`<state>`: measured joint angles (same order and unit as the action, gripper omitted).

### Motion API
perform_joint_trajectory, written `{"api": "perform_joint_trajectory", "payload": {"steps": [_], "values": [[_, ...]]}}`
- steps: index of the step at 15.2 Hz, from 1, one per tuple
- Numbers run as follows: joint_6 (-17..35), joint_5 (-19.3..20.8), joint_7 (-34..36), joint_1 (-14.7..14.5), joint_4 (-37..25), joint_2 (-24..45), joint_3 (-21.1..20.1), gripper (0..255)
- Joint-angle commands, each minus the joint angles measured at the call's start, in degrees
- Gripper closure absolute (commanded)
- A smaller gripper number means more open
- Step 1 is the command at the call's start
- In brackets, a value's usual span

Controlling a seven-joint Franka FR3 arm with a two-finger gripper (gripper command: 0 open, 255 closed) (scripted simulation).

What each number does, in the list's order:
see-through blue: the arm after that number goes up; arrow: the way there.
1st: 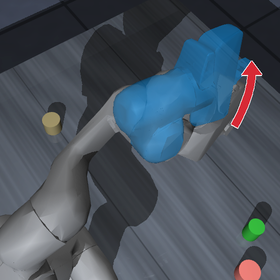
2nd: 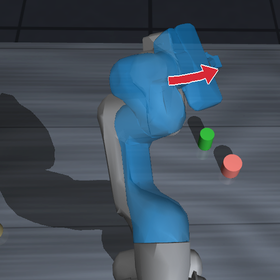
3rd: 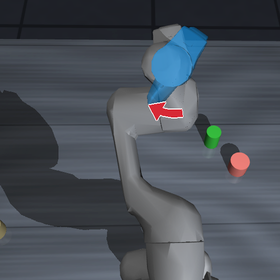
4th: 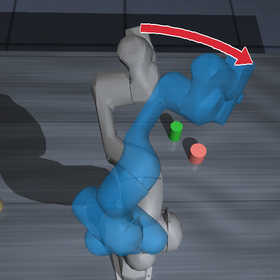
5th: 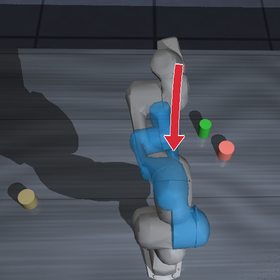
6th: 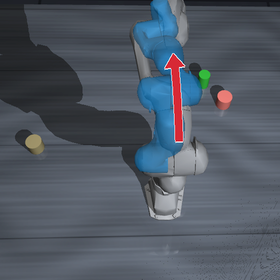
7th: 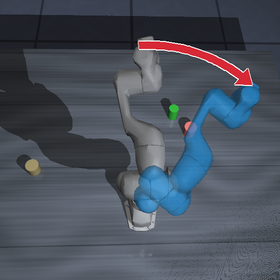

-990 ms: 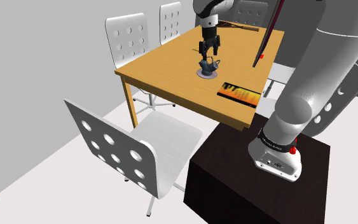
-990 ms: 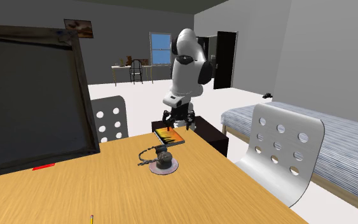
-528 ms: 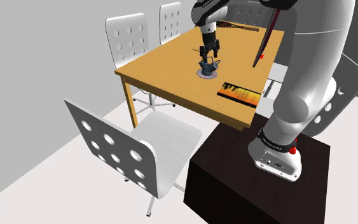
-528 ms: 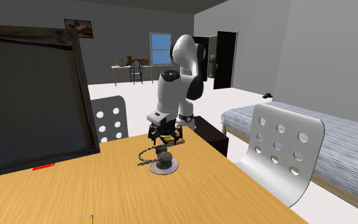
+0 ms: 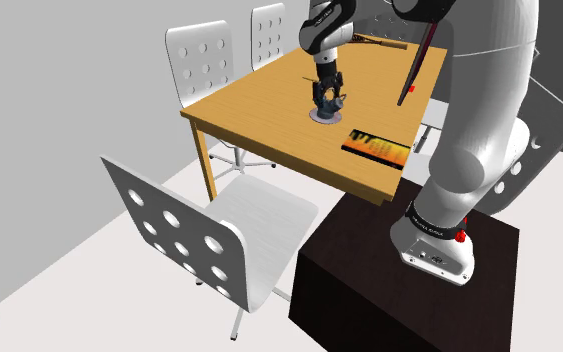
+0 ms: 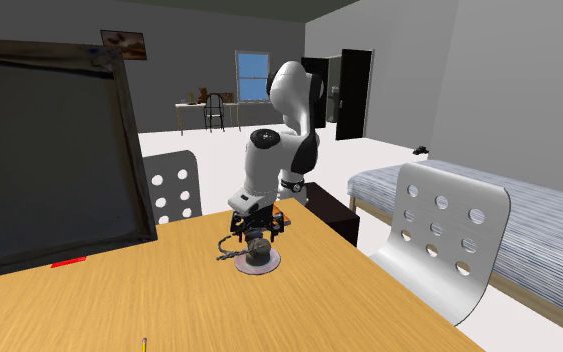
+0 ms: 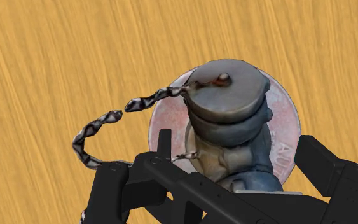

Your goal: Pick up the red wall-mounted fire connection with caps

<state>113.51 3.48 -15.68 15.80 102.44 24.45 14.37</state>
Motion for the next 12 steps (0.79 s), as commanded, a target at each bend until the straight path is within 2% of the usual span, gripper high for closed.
{"api": "perform_joint_trajectory", "payload": {"steps": [1,2,3,12], "values": [[0.75,-0.07,0.01,0.05,0.29,0.44,-0.04,0],[0.74,-0.07,0.01,0.05,0.28,0.44,-0.04,0],[0.68,-0.07,0.0,0.06,0.23,0.42,-0.03,255],[0.74,-0.07,0.01,0.05,0.28,0.44,-0.04,255]]}}
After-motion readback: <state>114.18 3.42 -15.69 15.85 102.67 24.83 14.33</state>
